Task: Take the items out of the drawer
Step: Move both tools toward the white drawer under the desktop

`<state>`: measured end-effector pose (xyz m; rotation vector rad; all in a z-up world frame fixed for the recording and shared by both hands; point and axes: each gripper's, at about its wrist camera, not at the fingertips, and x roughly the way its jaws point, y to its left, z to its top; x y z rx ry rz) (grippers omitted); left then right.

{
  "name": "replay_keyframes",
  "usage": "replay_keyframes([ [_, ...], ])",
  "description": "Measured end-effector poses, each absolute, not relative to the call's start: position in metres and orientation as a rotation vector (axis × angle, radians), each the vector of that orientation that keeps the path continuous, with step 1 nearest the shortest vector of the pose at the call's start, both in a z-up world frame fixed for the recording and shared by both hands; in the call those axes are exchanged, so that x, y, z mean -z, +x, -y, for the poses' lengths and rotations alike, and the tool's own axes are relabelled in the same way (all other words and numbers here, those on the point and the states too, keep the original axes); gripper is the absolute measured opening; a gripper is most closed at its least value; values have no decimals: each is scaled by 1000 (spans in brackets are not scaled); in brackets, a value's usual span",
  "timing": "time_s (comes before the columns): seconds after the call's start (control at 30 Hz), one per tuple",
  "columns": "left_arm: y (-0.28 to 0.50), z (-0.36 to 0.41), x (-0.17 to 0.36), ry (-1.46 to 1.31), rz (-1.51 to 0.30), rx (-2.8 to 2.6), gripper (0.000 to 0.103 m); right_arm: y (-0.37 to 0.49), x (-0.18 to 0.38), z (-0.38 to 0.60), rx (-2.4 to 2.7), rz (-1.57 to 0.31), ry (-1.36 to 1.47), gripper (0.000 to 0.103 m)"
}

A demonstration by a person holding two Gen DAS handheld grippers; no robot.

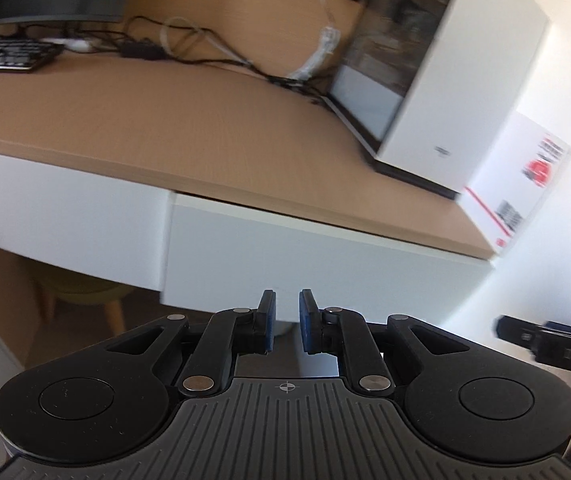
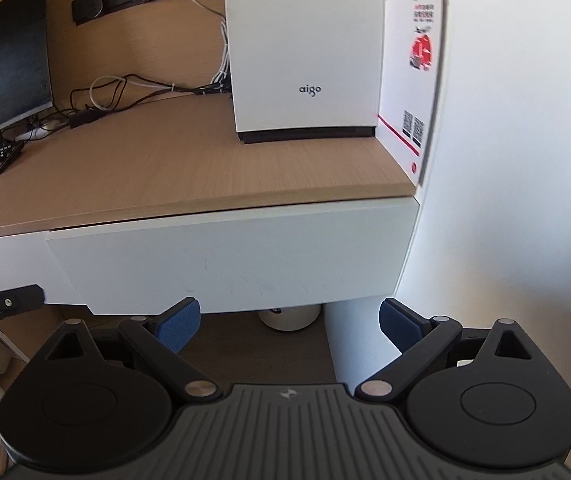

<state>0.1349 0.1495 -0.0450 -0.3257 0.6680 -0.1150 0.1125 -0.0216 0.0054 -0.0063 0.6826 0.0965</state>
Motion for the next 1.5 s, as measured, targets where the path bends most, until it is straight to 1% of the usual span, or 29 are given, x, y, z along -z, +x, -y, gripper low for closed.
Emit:
replay_keyframes([
  [0.23, 177, -185, 47, -321, -722, 18, 14, 150, -4, 17, -133, -682, -41, 97],
  [0.43, 218, -199, 44, -329, -693, -58, 14, 178, 4, 6, -187, -704, -69, 97],
  [0.63, 251, -215, 52, -382, -725, -113, 14, 190, 10, 8, -199, -737, -112, 97],
  [0.9, 265, -215, 64, -409, -769, -75, 14, 200, 17, 14, -189, -760, -117, 97],
  [1.07, 263, -216, 67, -412, -762, -66, 14, 205, 19, 16, -186, -773, -111, 97],
  [1.13, 264, -216, 68, -427, -772, -57, 18, 207, 21, 15, -191, -780, -110, 97],
  [1.17, 264, -216, 69, -434, -781, -46, 24, 207, 22, 14, -195, -781, -111, 97],
  [1.2, 264, -216, 70, -433, -784, -42, 25, 208, 23, 12, -200, -780, -111, 97],
  [1.33, 265, -211, 69, -388, -787, -19, 29, 211, 22, 5, -223, -768, -113, 97],
  [1.5, 265, -212, 69, -378, -795, 3, 30, 218, 21, -3, -237, -750, -116, 97],
])
